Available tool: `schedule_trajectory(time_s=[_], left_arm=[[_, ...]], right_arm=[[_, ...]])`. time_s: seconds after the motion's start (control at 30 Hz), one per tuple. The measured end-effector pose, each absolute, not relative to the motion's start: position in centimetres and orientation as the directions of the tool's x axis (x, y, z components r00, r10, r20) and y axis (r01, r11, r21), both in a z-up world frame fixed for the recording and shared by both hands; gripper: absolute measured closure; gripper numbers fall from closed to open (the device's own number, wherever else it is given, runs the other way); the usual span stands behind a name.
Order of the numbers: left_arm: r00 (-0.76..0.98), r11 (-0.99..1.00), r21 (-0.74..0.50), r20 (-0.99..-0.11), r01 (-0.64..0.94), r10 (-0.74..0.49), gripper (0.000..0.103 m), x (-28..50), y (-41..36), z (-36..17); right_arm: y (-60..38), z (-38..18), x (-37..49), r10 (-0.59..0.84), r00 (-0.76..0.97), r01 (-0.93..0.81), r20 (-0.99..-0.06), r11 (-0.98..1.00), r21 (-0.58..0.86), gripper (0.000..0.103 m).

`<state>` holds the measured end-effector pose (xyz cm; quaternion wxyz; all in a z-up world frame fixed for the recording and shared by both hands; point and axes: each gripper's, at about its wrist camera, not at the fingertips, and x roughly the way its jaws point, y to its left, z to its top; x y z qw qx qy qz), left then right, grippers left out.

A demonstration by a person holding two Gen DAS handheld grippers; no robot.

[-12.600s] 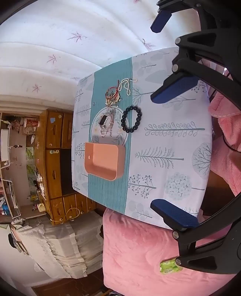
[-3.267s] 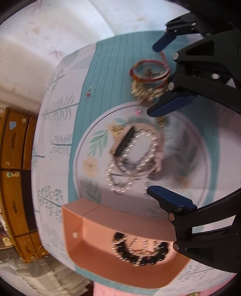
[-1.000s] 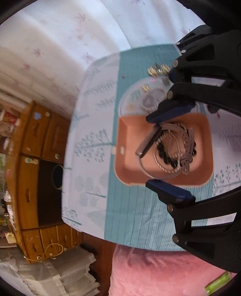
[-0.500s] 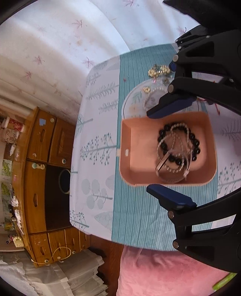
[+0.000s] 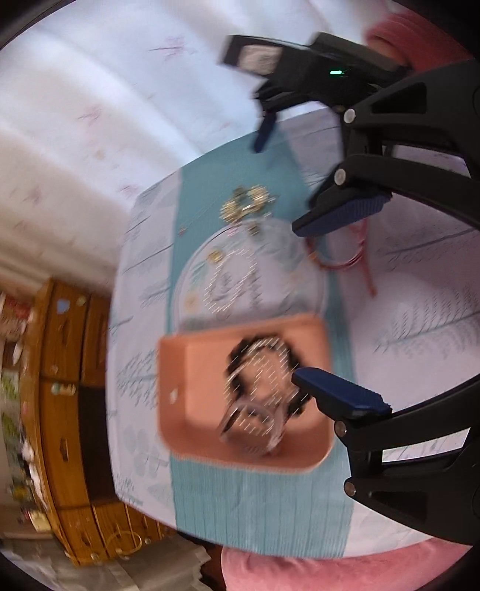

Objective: Organize jewelry

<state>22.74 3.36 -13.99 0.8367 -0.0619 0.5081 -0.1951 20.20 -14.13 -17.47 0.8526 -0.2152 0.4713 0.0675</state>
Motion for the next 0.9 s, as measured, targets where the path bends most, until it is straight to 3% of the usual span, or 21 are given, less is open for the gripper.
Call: schedule_trajectory(time_s=[0.3,0.7,0.9], left_arm=[[0.325,0.933,-0.200,-0.898,0.299,-0.296,0.032,19.3,-4.0,-17.8],[0.401,0.978,-0.085,-0.903,0.191,-0.157,0.032,20.4,-8.8,-20.9],[0.404,0.985,-0.065,-0.906,0.162,-0.126,0.032,20.9,-9.4,-21.8]], right_arm=[[-19.1,-18.8,20.8,-0.095,0.531,-0.407,-0.842,0.843,-0.352,0.012],[-25.4,-21.7,25.9,0.160,0.462,-0.248,-0.872,0.968,0.046,0.012],[-24.7,-23.1,26.8,0.122,0.509,-0.204,-0.852,0.979,0.018,0.012]])
